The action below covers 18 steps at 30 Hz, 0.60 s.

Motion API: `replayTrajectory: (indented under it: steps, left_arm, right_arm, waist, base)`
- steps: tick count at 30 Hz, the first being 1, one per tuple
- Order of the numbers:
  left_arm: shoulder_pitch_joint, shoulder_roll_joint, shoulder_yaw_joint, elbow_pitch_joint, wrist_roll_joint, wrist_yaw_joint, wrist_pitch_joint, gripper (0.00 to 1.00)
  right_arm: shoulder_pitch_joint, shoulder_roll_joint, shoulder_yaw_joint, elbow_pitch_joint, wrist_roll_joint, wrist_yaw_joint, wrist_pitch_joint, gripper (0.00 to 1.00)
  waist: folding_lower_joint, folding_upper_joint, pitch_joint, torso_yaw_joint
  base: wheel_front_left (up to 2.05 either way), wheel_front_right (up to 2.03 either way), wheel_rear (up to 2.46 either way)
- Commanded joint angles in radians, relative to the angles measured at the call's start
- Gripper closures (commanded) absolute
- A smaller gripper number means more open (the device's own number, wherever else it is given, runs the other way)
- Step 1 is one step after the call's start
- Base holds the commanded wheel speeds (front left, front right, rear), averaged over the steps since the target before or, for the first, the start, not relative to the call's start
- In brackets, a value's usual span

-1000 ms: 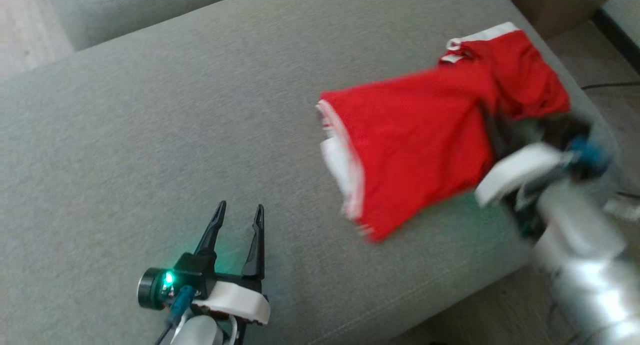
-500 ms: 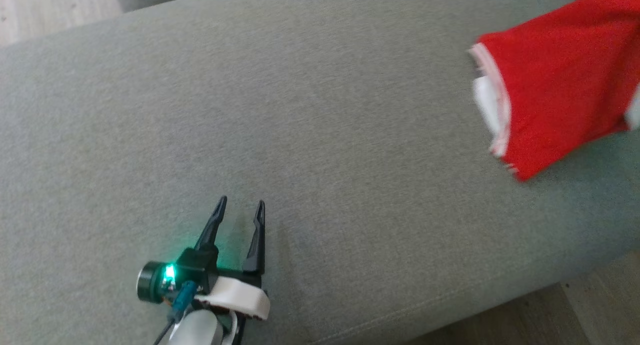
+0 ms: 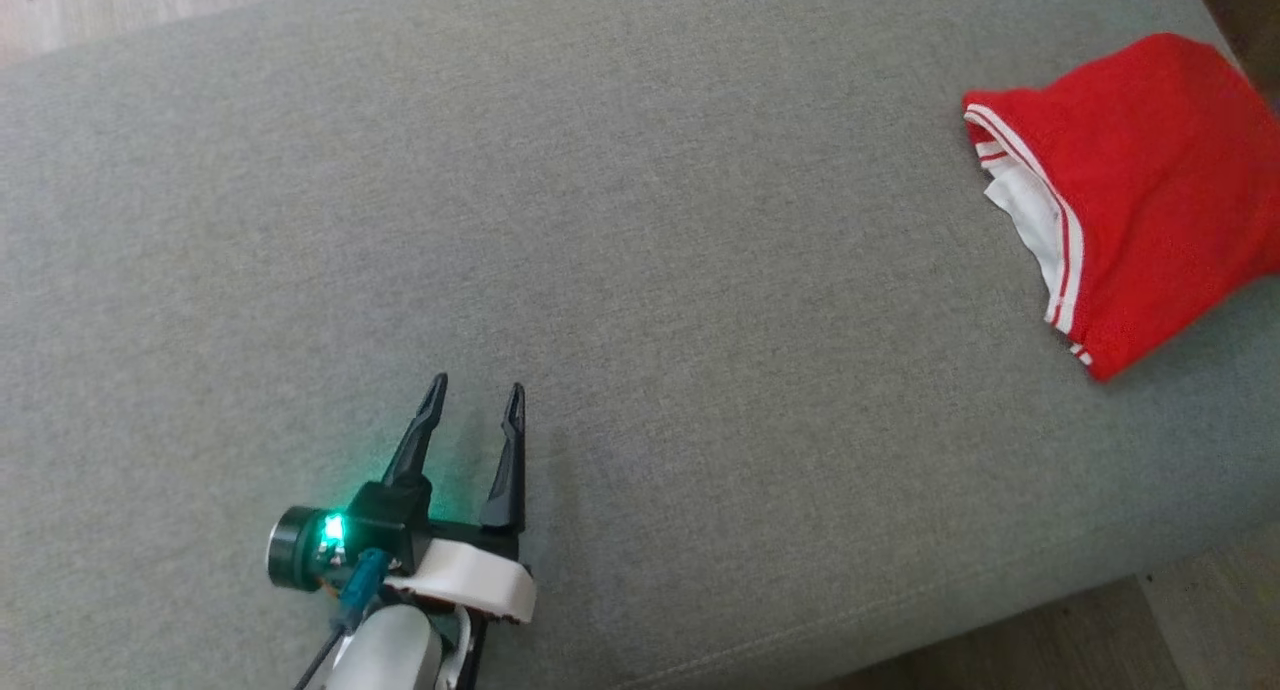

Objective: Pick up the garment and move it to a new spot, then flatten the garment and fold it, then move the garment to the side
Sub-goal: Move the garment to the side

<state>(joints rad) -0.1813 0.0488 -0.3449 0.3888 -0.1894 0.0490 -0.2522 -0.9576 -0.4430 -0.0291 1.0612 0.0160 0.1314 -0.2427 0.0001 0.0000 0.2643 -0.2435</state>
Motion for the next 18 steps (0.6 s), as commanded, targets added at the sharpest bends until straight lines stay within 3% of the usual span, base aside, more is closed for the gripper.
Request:
replayTrajectory:
  steps: [1,5,10,18]
  left_arm:
    - [-0.027,0.001,0.038,-0.028,0.008,0.005,-0.010,0.00]
    - [-0.020,0.001,0.059,-0.028,0.012,0.013,-0.010,0.00]
    - [-0.011,0.001,0.097,-0.041,0.005,0.031,-0.010,0.00]
    - [0.009,0.001,0.141,-0.047,0.002,0.046,-0.010,0.00]
  right_arm:
    - [0.007,0.010,-0.003,-0.046,-0.010,-0.001,-0.015,0.00]
    - [0.104,0.117,-0.072,-0.207,-0.013,-0.001,-0.018,0.00]
    - [0.267,0.237,-0.069,-0.380,-0.006,-0.001,-0.019,0.00]
    - [0.478,0.350,-0.065,-0.495,0.031,-0.001,-0.019,0.00]
  waist:
    - [-0.0001,0.0000,-0.006,0.004]
    - [-0.0001,0.0000,-0.020,0.020]
    - [-0.0001,0.0000,-0.037,0.054]
    - [-0.0001,0.0000,-0.063,0.142]
  base:
    - [0.00,0.00,0.00]
    - [0.00,0.00,0.00]
    - [0.00,0.00,0.00]
    - [0.00,0.00,0.00]
